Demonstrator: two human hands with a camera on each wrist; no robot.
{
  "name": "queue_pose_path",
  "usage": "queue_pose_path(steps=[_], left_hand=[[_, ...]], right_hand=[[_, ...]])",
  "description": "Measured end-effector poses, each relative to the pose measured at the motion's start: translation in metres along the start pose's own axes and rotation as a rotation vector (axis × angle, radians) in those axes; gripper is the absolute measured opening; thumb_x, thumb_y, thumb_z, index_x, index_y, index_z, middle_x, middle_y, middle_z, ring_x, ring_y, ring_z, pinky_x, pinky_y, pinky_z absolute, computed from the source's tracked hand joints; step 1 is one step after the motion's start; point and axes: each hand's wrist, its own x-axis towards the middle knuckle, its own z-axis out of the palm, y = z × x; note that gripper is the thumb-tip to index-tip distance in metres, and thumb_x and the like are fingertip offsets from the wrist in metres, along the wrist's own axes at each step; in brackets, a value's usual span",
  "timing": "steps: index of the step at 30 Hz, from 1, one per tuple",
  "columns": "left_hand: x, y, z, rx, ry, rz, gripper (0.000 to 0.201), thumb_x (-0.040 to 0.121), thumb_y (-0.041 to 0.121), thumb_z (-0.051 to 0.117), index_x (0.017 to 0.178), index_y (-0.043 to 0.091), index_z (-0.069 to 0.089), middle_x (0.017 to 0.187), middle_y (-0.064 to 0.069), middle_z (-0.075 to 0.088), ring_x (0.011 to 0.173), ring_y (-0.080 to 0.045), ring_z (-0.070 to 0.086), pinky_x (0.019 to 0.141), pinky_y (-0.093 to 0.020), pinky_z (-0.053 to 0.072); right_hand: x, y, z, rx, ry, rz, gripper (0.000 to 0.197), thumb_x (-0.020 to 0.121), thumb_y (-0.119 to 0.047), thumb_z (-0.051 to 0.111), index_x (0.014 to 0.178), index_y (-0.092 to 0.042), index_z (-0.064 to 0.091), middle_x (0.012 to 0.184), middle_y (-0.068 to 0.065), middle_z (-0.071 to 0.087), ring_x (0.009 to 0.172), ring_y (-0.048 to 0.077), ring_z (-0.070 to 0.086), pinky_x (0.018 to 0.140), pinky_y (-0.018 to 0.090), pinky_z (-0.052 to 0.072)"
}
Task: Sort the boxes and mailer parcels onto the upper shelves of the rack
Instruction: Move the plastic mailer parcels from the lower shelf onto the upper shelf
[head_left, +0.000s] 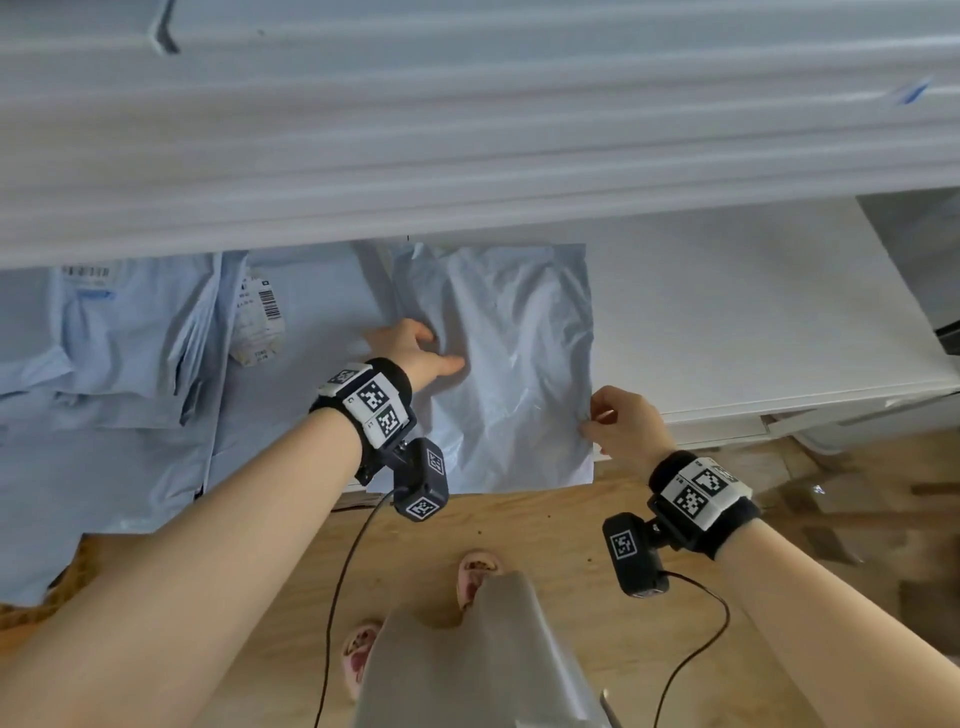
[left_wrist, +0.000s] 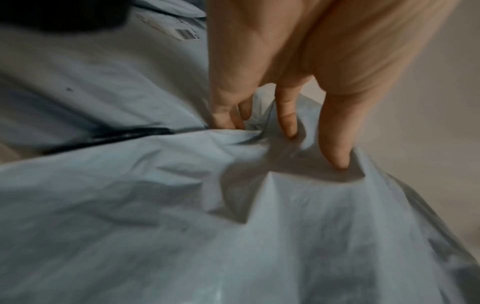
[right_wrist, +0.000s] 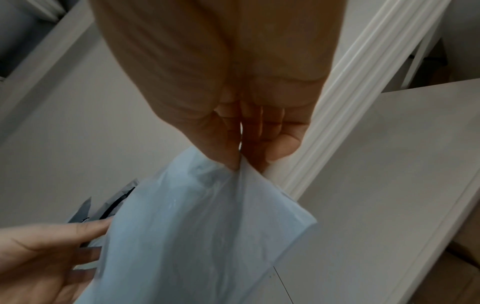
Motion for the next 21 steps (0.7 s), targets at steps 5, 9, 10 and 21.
queue_pose_path(steps=[5,9,10,21], left_hand=[[-0.007,0.001,-0.002,-0.184,0.079,-0.043,0.096,0.063,0.027,0.089,0.138,0.010,0.031,0.127,-0.004,0.051,0.110,-0.023,0.054,0.085,-0.033,0.049],[-0.018,-0.006,-0.009,-0.303,-0.010,-0.030,0.066,0.066,0.016,0.087,0.123,0.005,0.055,0.117,-0.011,0.066,0.102,-0.027,0.065,0.089,-0.040,0.052],[-0.023,-0.006,-0.012,-0.281,-0.058,-0.016,0.059,0.068,0.017,0.085,0.119,0.004,0.059,0.114,-0.013,0.067,0.103,-0.031,0.065,0.095,-0.045,0.051],[-0.111,-0.031,-0.068,-0.175,-0.132,0.226,0.035,0.079,0.012,0.076,0.107,-0.005,0.064,0.108,-0.018,0.070,0.102,-0.033,0.065,0.099,-0.048,0.048]], right_hand=[[-0.006,0.000,-0.004,0.034,0.017,0.003,0.010,0.082,-0.006,0.063,0.081,-0.016,0.061,0.079,0.000,0.067,0.071,0.015,0.062,0.060,0.023,0.047],[-0.016,0.004,-0.005,0.025,0.054,0.014,0.011,0.081,-0.005,0.064,0.080,-0.015,0.062,0.078,0.000,0.067,0.073,0.017,0.062,0.062,0.027,0.051],[-0.019,0.005,-0.005,0.027,0.065,0.018,0.010,0.081,-0.005,0.065,0.080,-0.015,0.062,0.078,0.001,0.066,0.073,0.019,0.062,0.064,0.028,0.051],[-0.083,-0.029,0.019,0.608,-0.014,0.118,0.041,0.084,0.008,0.062,0.120,-0.004,0.047,0.107,0.016,0.065,0.093,0.028,0.067,0.069,0.029,0.058]])
